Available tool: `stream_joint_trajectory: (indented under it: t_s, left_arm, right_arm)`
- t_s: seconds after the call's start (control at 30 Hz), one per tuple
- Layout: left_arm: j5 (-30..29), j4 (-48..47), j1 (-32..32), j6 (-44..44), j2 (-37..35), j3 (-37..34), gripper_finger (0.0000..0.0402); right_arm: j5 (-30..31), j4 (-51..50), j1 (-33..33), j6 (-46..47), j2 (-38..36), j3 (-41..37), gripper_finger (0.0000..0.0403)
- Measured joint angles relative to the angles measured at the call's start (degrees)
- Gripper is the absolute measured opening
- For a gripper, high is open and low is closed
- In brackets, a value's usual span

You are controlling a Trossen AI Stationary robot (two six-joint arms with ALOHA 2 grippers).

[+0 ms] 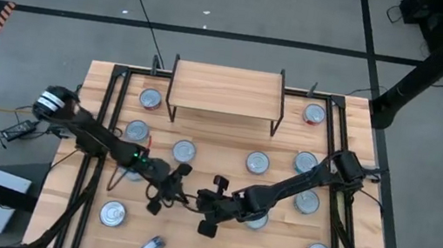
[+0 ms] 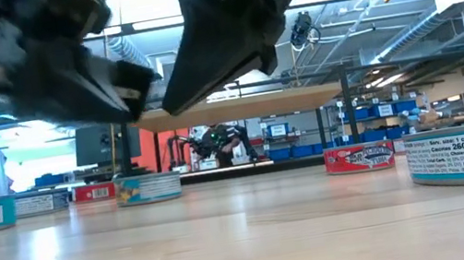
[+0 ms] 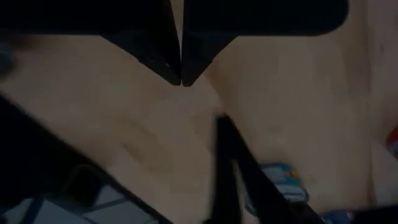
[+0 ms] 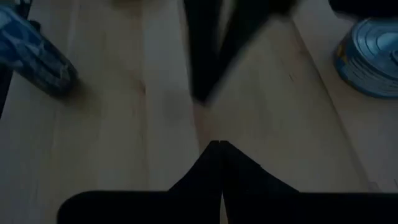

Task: Stack canned seafood by type on shelf
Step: Put the blue tuna can on the shelf

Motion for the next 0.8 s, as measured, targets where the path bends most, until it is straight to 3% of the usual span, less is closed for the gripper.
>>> stream_joint_trajectory:
  t_s: [0.13, 0.27, 0.47, 0.67, 0.8]
  left_arm:
    - [-4.14, -8.51, -4.16, -6.41, -7.49, 0.20, 0.0019]
    - [-13.88, -26.53, -10.36, -15.11, -13.77, 5.37, 0.0019]
    - [-24.90, -51.50, -22.74, -28.15, -13.67, 17.89, 0.0019]
    - [-30.42, -52.91, -32.30, -41.56, -8.94, 20.77, 0.0019]
    - [-37.33, -51.49, -37.07, -47.94, -4.54, 20.77, 0.0019]
  right_arm:
    - [-1.48, -1.02, 0.04, 0.03, -0.93, 0.00, 0.0013]
    - [-2.66, -2.01, 0.09, 0.12, -1.28, 0.02, 0.0029]
    - [-3.81, -1.74, 0.72, -1.60, -1.30, 0.02, 0.0065]
    - [-4.82, 1.33, 2.64, -6.26, -1.30, 0.02, 0.0121]
    - [-6.01, 5.89, 3.45, -10.25, -1.30, 0.02, 0.0165]
